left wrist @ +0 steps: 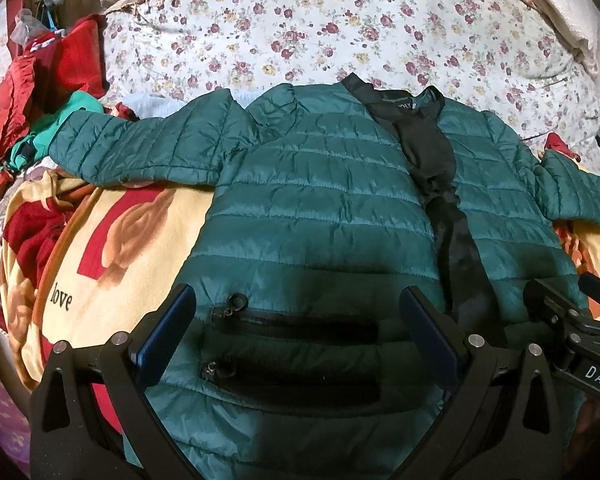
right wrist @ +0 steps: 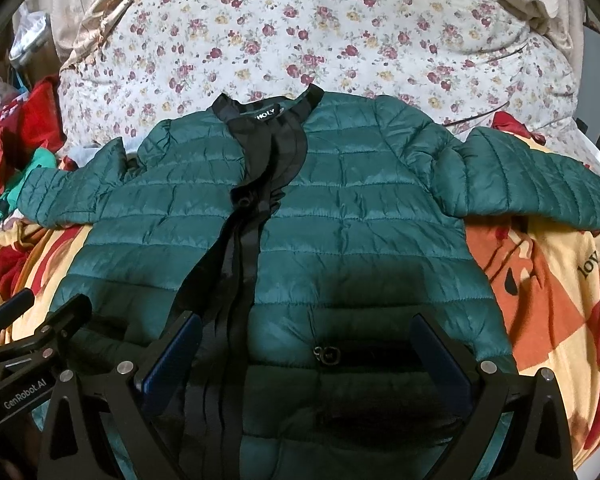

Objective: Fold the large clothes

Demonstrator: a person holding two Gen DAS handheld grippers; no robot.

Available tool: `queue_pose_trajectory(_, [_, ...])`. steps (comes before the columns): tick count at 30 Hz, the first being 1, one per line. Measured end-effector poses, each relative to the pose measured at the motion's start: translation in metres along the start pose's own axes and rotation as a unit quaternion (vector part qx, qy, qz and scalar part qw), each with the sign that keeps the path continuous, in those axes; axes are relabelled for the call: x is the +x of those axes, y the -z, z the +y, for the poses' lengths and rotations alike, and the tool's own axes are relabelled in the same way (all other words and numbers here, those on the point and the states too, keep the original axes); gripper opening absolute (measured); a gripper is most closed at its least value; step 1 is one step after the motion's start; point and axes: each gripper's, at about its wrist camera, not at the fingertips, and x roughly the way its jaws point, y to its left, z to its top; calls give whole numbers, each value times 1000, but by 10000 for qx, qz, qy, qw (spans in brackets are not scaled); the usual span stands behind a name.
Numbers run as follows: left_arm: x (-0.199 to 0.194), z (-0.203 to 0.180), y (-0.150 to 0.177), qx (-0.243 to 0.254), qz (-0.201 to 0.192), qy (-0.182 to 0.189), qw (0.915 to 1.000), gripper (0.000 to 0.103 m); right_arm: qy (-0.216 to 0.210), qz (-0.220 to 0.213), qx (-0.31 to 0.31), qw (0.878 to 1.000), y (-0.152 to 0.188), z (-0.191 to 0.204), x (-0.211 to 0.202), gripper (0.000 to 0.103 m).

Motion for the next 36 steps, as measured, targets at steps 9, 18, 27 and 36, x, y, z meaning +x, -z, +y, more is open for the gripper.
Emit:
queue_pose_trajectory(9, [8, 4, -11, -20, -42, -100, 9999, 102, -2, 87, -54, 9999, -10, 2, 9, 103])
queue_pose_trajectory(18, [21, 19, -30, -100, -109, -334, 9993, 102, -65, 143, -27, 9999, -31, 4, 22, 103])
queue_pose_trajectory(27, [36, 40, -51, -249, -157, -538, 9981, 102, -97, 206, -53, 9997, -53, 10, 45, 103])
queue_pose_trajectory(36, [62, 70, -75, -441, -97, -797, 9958, 102, -226, 274, 68, 9993, -76, 15, 74, 103])
